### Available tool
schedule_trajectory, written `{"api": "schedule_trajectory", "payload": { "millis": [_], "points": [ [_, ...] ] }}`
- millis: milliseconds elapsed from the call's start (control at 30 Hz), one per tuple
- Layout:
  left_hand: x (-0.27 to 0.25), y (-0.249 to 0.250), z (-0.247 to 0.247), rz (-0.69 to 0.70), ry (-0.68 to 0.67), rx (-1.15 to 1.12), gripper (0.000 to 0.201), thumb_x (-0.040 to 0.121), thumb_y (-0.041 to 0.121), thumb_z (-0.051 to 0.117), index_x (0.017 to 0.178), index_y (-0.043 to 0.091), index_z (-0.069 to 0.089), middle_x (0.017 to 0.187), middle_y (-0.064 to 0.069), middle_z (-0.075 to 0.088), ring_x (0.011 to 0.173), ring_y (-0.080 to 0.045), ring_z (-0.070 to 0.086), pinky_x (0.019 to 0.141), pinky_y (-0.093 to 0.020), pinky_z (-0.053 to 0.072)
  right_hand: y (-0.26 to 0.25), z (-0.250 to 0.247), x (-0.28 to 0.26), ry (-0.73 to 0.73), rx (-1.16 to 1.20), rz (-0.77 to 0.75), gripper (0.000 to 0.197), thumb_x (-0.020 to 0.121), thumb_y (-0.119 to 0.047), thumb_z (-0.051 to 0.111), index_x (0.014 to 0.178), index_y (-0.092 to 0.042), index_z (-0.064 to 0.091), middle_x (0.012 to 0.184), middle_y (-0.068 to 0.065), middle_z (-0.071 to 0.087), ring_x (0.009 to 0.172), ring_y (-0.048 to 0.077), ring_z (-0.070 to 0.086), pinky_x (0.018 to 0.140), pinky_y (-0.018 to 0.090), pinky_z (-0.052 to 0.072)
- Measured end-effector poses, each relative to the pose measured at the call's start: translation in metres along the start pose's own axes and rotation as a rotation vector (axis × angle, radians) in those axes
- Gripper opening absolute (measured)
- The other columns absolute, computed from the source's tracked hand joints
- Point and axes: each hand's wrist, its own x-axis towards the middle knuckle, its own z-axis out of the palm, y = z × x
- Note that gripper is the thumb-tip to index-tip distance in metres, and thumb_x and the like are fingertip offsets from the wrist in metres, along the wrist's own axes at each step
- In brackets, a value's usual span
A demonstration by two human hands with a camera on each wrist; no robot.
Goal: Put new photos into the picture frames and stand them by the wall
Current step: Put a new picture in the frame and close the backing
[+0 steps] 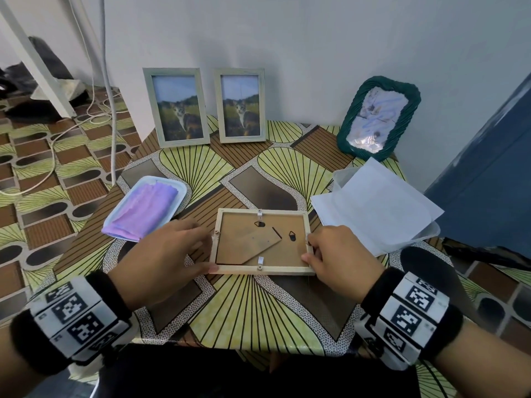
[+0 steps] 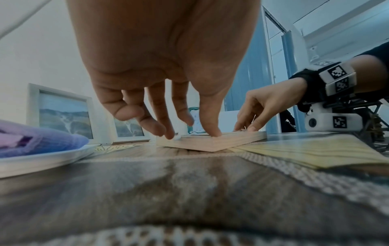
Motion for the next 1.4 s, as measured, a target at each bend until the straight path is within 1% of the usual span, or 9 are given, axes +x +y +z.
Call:
{"api": "schedule_trajectory", "payload": {
  "millis": [200, 400, 500, 733, 867, 1067, 1167, 1267, 1400],
  "points": [
    [0.002, -0.006, 0.006, -0.005, -0.026, 0.052, 0.06, 0.081, 0.06, 0.066, 0.131, 0.027, 0.058, 0.118, 0.015, 0.06, 0.105, -0.007, 0.056, 0.09, -0.029, 0.047, -0.002, -0.001, 0.001, -0.002, 0.017, 0.031, 0.025, 0.094, -0.034, 0.058, 0.077, -0.017, 0.053, 0.091, 0.005, 0.061, 0.082, 0.021, 0.057, 0.069, 0.027, 0.038],
    [0.002, -0.003, 0.014, 0.012, -0.014, 0.005, 0.043, 0.085, 0.043, 0.071, 0.123, 0.024, 0.068, 0.119, 0.012, 0.061, 0.102, -0.009, 0.061, 0.091, -0.03, 0.048, 0.002, 0.0, 0.002, -0.01, 0.014, 0.007, 0.028, 0.095, -0.034, 0.056, 0.078, -0.012, 0.058, 0.088, 0.002, 0.058, 0.08, 0.019, 0.052, 0.07, 0.028, 0.039],
    [0.002, -0.001, 0.014, 0.064, 0.02, -0.027, 0.033, 0.084, 0.032, 0.075, 0.117, 0.028, 0.071, 0.107, 0.016, 0.062, 0.089, -0.009, 0.063, 0.081, -0.032, 0.051, 0.004, 0.002, 0.002, 0.001, 0.032, -0.036, 0.025, 0.097, -0.032, 0.055, 0.101, -0.013, 0.069, 0.092, -0.002, 0.057, 0.087, 0.017, 0.053, 0.076, 0.026, 0.04],
    [0.004, -0.004, 0.011, 0.073, -0.082, -0.091, 0.052, 0.09, 0.038, 0.066, 0.14, 0.04, 0.049, 0.113, 0.019, 0.05, 0.091, 0.006, 0.05, 0.088, -0.022, 0.043, 0.01, 0.003, 0.004, -0.007, 0.066, -0.078, 0.024, 0.098, -0.033, 0.055, 0.107, -0.019, 0.073, 0.096, 0.004, 0.063, 0.092, 0.022, 0.058, 0.081, 0.032, 0.045],
    [0.013, -0.005, 0.004, 0.081, -0.087, -0.101, 0.046, 0.088, 0.039, 0.069, 0.133, 0.039, 0.058, 0.107, 0.014, 0.055, 0.088, 0.008, 0.051, 0.083, -0.017, 0.041, 0.011, 0.0, 0.003, 0.02, 0.181, -0.047, 0.024, 0.091, -0.033, 0.065, 0.113, -0.027, 0.073, 0.091, -0.003, 0.069, 0.081, 0.012, 0.059, 0.073, 0.025, 0.042],
    [0.035, -0.017, -0.015, -0.175, -0.095, -0.299, 0.069, 0.063, 0.07, 0.061, 0.122, 0.034, 0.059, 0.095, 0.012, 0.068, 0.082, -0.007, 0.066, 0.083, -0.033, 0.055, 0.01, -0.007, 0.014, 0.084, 0.376, 0.1, 0.028, 0.092, -0.033, 0.062, 0.087, -0.007, 0.073, 0.072, 0.008, 0.069, 0.075, 0.022, 0.065, 0.078, 0.04, 0.053],
    [0.051, -0.018, -0.012, -0.291, -0.177, -0.325, 0.069, 0.064, 0.062, 0.072, 0.123, 0.029, 0.055, 0.096, 0.011, 0.069, 0.084, -0.009, 0.065, 0.087, -0.031, 0.052, 0.006, -0.014, 0.024, -0.002, 0.405, 0.154, 0.029, 0.089, -0.028, 0.068, 0.078, -0.001, 0.07, 0.074, 0.014, 0.068, 0.073, 0.028, 0.068, 0.075, 0.045, 0.057],
    [0.061, -0.017, -0.003, -0.313, -0.161, -0.31, 0.064, 0.071, 0.048, 0.081, 0.125, 0.026, 0.053, 0.094, 0.009, 0.067, 0.077, -0.005, 0.059, 0.083, -0.026, 0.049, 0.004, -0.02, 0.031, -0.037, 0.421, 0.185, 0.031, 0.082, -0.022, 0.077, 0.057, -0.017, 0.06, 0.058, -0.001, 0.059, 0.066, 0.022, 0.069, 0.07, 0.041, 0.06],
    [0.066, -0.017, 0.003, -0.33, -0.119, -0.301, 0.056, 0.074, 0.043, 0.082, 0.117, 0.024, 0.051, 0.084, 0.009, 0.068, 0.072, -0.004, 0.059, 0.075, -0.028, 0.048, 0.006, -0.021, 0.036, -0.107, 0.477, 0.21, 0.02, 0.081, -0.021, 0.078, 0.095, -0.007, 0.076, 0.076, 0.004, 0.071, 0.061, 0.016, 0.071, 0.062, 0.033, 0.061]
  ]
}}
